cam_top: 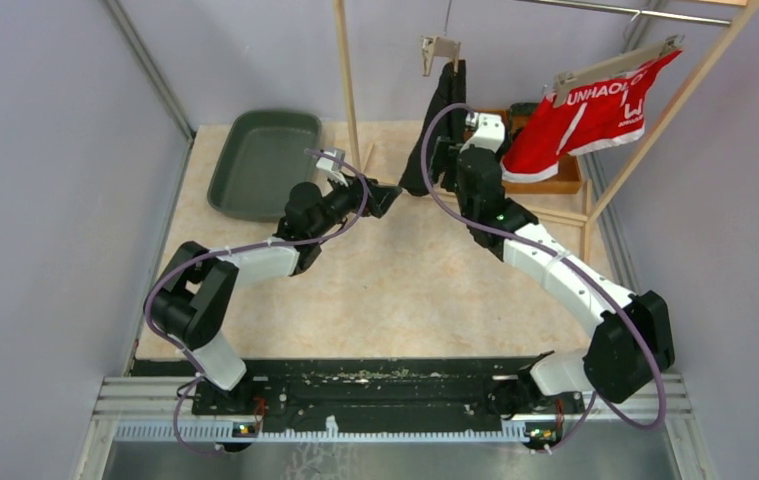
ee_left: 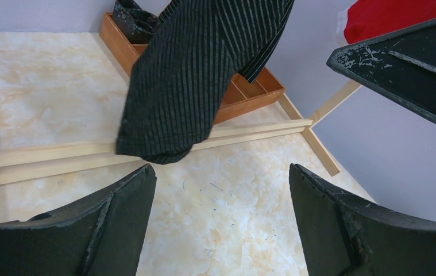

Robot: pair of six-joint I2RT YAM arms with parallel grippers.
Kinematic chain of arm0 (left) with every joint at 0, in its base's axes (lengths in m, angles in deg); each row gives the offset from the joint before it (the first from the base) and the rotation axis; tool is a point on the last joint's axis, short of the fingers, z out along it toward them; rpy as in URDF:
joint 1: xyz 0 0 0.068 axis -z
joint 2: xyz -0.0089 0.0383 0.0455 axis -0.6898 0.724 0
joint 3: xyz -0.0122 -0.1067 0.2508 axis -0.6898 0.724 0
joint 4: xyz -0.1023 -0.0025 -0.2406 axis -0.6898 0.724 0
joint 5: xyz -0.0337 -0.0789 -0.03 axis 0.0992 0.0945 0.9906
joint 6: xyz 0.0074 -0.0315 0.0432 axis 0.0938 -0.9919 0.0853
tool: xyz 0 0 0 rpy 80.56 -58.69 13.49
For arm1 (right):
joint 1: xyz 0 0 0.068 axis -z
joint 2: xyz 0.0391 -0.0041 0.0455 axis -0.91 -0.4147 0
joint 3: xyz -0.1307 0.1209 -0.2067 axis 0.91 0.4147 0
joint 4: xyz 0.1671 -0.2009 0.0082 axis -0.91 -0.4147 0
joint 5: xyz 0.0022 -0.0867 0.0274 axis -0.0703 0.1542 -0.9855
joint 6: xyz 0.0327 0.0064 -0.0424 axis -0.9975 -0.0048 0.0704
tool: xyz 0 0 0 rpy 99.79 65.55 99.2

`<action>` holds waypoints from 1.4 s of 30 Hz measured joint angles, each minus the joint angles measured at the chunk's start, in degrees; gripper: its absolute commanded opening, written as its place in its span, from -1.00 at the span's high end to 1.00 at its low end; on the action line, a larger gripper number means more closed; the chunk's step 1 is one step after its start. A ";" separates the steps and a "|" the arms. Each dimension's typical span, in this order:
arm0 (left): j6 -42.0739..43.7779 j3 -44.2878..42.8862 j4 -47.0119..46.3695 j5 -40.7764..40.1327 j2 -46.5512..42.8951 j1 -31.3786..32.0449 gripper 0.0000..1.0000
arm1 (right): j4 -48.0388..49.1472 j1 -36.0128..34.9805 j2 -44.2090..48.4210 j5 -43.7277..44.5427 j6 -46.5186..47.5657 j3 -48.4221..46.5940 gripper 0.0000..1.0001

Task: Clip the underwear to the hanger
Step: Adjust the underwear on the hanger.

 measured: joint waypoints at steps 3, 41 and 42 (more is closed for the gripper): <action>0.11 0.00 0.00 -0.04 -0.07 0.00 -0.80 | 0.02 0.87 0.00 -0.81 -0.15 0.00 -0.54; 0.79 -0.76 0.46 -1.62 -0.11 -0.57 -0.87 | 4.35 1.49 -12.39 -4.57 -3.06 -2.60 -0.56; 0.79 -0.61 0.46 -1.68 -0.11 -0.68 -0.87 | 4.46 1.46 -12.44 -4.31 -3.06 -2.75 -0.56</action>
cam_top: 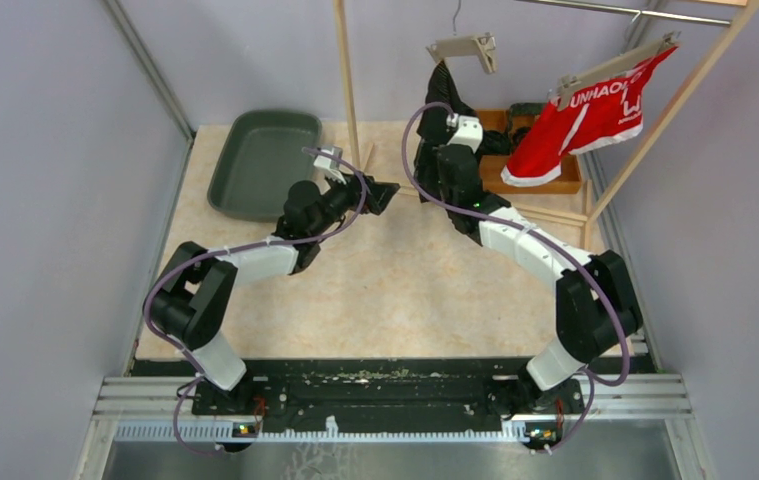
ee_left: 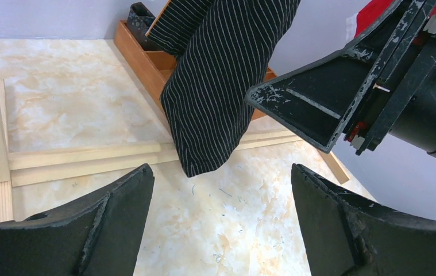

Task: Clip the underwear to the hanger
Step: Adjust the underwear on the hanger.

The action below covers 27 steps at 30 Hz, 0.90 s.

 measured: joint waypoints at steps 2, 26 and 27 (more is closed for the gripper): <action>0.02 0.28 0.09 -0.07 -0.11 -0.13 -0.87 | -0.02 -0.02 -0.02 0.81 0.00 0.00 -0.56; -11.10 3.96 -13.84 8.96 3.67 -5.95 -0.98 | -0.48 -0.15 -0.39 3.23 0.17 -1.07 -0.59; -12.46 4.04 -15.50 10.08 4.74 -6.38 -0.98 | -0.28 -0.15 -0.55 3.06 0.22 -1.22 -0.59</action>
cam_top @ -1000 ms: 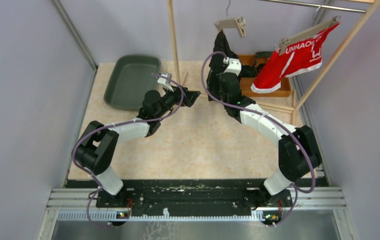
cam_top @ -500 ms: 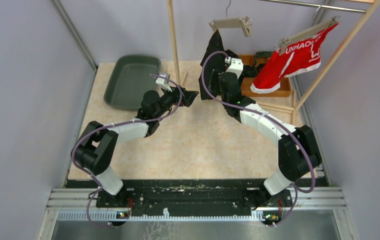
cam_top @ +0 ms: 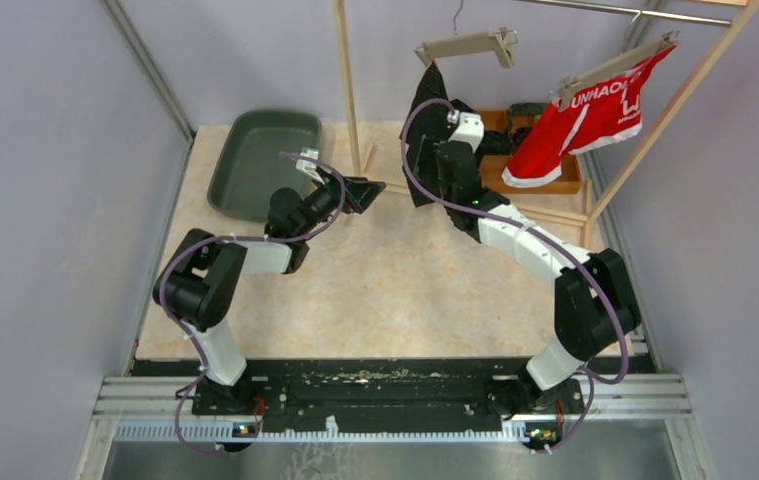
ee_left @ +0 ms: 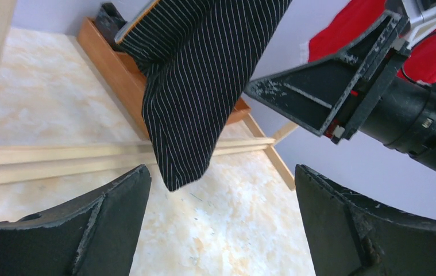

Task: Clip the underwear to the hanger
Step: Adjust the underwear on the hanger.

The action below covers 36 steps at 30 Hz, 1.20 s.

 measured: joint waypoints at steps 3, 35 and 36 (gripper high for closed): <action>-4.70 0.02 -4.85 2.99 3.39 -0.72 -0.98 | -0.04 0.00 -0.61 -0.24 0.35 -0.72 -0.59; -16.85 -1.44 -18.97 7.43 12.44 -1.70 -0.98 | -2.34 3.21 -22.80 -0.70 2.36 -23.56 0.96; -16.87 -1.46 -19.19 7.50 12.74 -1.73 -0.98 | -1.46 3.63 -21.77 -0.92 2.34 -21.20 0.96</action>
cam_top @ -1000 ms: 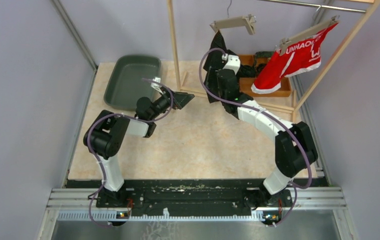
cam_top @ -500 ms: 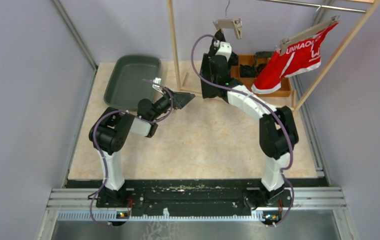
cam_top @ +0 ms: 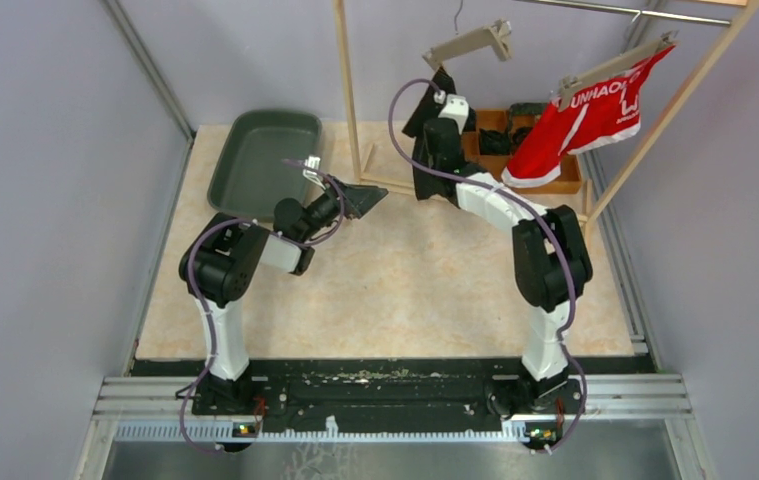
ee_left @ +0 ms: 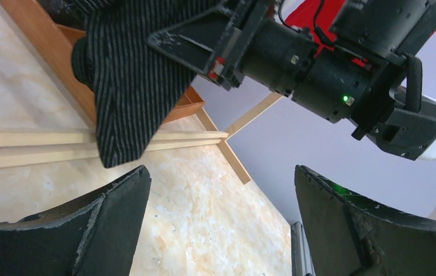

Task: Clip the underwear to the hanger
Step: Adjust the underwear on the hanger.

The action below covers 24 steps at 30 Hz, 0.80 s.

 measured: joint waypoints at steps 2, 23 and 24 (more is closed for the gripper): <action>-0.11 -0.04 -0.07 0.15 0.74 -0.02 -0.98 | 2.25 1.07 2.23 -1.16 -0.04 4.79 0.96; 0.61 -6.51 -0.66 2.80 6.54 1.62 -0.98 | 11.06 10.80 23.80 -27.12 -0.94 23.71 1.00; 1.51 -6.60 -0.59 2.78 6.14 2.01 -0.98 | 10.56 10.80 24.13 -27.56 -0.94 23.71 1.00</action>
